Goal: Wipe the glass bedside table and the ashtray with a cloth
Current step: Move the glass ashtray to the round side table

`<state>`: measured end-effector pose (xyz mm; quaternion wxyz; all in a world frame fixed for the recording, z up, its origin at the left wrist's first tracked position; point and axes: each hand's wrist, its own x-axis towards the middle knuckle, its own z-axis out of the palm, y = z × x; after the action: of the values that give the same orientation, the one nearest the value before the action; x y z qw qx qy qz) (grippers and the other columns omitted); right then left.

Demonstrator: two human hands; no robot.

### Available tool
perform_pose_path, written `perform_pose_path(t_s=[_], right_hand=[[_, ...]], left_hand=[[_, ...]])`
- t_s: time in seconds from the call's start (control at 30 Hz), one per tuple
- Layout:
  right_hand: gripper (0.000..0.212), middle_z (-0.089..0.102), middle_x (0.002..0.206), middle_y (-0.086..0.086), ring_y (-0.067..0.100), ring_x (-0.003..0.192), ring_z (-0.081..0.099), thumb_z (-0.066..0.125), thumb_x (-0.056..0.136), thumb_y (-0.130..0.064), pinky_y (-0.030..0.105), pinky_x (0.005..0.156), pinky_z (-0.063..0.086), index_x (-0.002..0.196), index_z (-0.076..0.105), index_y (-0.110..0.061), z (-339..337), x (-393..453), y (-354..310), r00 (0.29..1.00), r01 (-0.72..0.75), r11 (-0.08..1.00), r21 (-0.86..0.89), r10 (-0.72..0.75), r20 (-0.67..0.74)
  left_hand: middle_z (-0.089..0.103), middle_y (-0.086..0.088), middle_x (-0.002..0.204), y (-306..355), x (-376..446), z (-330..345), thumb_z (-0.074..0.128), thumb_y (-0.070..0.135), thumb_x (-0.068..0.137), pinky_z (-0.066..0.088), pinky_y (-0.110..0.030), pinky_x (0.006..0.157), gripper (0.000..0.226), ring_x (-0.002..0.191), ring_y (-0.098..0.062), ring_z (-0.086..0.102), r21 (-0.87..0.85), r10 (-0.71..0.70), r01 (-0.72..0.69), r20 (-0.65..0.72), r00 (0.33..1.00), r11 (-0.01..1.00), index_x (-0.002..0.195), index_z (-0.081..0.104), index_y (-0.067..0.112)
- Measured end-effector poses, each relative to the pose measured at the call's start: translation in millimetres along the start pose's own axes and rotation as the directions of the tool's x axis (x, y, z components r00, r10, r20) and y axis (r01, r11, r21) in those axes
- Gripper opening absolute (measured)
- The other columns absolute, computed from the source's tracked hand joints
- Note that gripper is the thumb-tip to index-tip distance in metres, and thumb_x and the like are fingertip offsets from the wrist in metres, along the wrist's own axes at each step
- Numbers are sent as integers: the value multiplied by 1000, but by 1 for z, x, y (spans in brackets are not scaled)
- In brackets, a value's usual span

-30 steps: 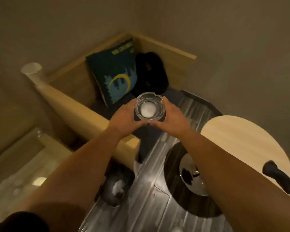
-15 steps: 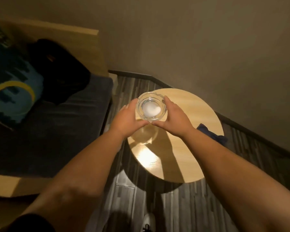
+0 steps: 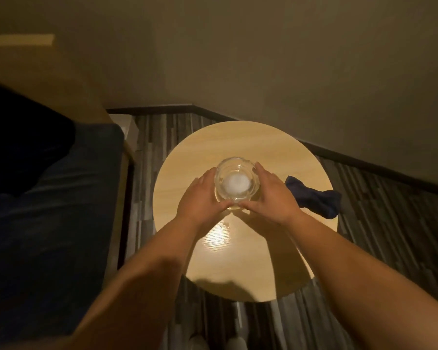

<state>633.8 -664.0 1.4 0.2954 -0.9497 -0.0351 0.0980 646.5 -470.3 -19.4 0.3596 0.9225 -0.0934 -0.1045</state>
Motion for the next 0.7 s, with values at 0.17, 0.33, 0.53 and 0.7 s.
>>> perform_pose_path(t_s=[0.17,0.33,0.53,0.7], right_hand=[[102,46,140,-3,20,125,44,73,63,-68,41,104,40,144,21,-31,29,22,17,999,-39,999,-27,38,-32],[101,46,139,-7,17,124,45,67,64,-74,45,104,41,143,23,-31,48,38,33,998,-55,996,-73,53,-34],[104,37,150,3,21,136,34,67,70,-67,44,115,26,149,19,-18,53,42,47,1000,0,993,-118,-4,-26],[106,28,155,4,22,142,25,68,73,-62,43,117,19,151,13,-16,54,40,48,1000,3,992,-124,-4,-9]], left_hand=[[51,13,132,-24,18,17,71,59,69,45,-35,95,80,115,-13,49,9,39,-39,-23,999,999,137,35,36],[47,10,140,-41,29,31,71,56,74,32,-42,111,83,124,-15,43,52,55,-53,-38,998,997,142,32,30],[34,1,153,-49,34,42,66,61,78,10,-34,118,90,141,-20,27,141,41,-33,-54,998,989,148,25,23],[32,0,154,-51,34,42,64,63,78,9,-34,118,91,142,-20,27,166,43,-35,-45,998,985,148,24,22]])
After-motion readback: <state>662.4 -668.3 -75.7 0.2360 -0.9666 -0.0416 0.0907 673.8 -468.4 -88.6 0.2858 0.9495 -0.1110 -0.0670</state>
